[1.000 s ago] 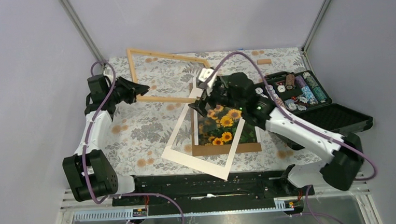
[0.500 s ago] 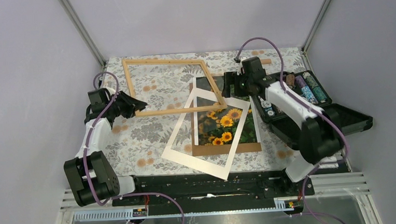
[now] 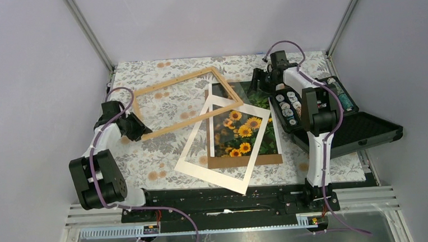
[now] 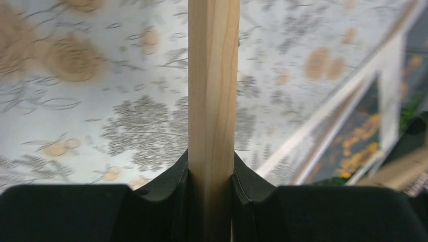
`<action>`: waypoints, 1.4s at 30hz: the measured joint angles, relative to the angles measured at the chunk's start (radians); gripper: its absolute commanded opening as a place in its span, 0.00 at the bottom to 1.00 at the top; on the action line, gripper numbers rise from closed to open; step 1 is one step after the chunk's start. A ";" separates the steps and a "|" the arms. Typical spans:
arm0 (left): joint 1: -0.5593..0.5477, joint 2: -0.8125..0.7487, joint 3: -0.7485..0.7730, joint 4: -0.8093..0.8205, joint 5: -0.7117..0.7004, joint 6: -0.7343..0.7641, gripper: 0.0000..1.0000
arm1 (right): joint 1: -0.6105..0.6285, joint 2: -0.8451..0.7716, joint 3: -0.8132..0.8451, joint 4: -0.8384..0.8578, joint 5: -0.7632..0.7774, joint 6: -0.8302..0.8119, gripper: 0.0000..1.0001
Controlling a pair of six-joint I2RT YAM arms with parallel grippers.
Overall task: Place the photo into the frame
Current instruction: Place the photo frame at the center of the board.
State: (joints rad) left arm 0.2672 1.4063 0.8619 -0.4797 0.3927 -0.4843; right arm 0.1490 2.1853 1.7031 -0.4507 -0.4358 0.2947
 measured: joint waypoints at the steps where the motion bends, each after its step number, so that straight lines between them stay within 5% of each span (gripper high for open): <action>1: 0.000 0.010 0.000 -0.014 -0.031 0.006 0.28 | -0.002 0.014 0.013 -0.007 -0.002 -0.002 0.74; 6: 0.000 0.029 0.002 -0.062 -0.182 0.025 0.27 | 0.006 0.045 0.035 -0.038 -0.003 -0.016 0.73; 13: 0.002 0.033 0.040 -0.081 -0.339 0.011 0.07 | 0.008 0.073 0.041 -0.047 -0.032 -0.036 0.72; 15: 0.003 0.045 0.053 -0.089 -0.356 0.005 0.20 | 0.008 0.076 0.044 -0.047 -0.045 -0.036 0.71; 18: 0.003 0.073 0.072 -0.092 -0.375 -0.006 0.52 | 0.008 0.083 0.048 -0.047 -0.067 -0.036 0.70; 22: 0.005 0.069 0.069 -0.120 -0.423 -0.030 0.72 | 0.008 0.090 0.054 -0.046 -0.090 -0.035 0.70; 30: -0.020 -0.153 0.034 -0.183 -0.480 -0.085 0.76 | 0.008 0.090 0.054 -0.046 -0.103 -0.035 0.68; 35: -0.301 -0.208 0.034 -0.029 -0.311 -0.123 0.73 | 0.007 0.095 0.054 -0.045 -0.111 -0.035 0.68; 42: -0.680 0.173 0.090 0.296 -0.079 -0.240 0.71 | 0.005 0.108 0.054 -0.034 -0.164 -0.023 0.66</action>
State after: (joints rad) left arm -0.4126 1.5795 0.9516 -0.1837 0.3134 -0.7242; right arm 0.1543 2.2932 1.7569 -0.4847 -0.5995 0.2722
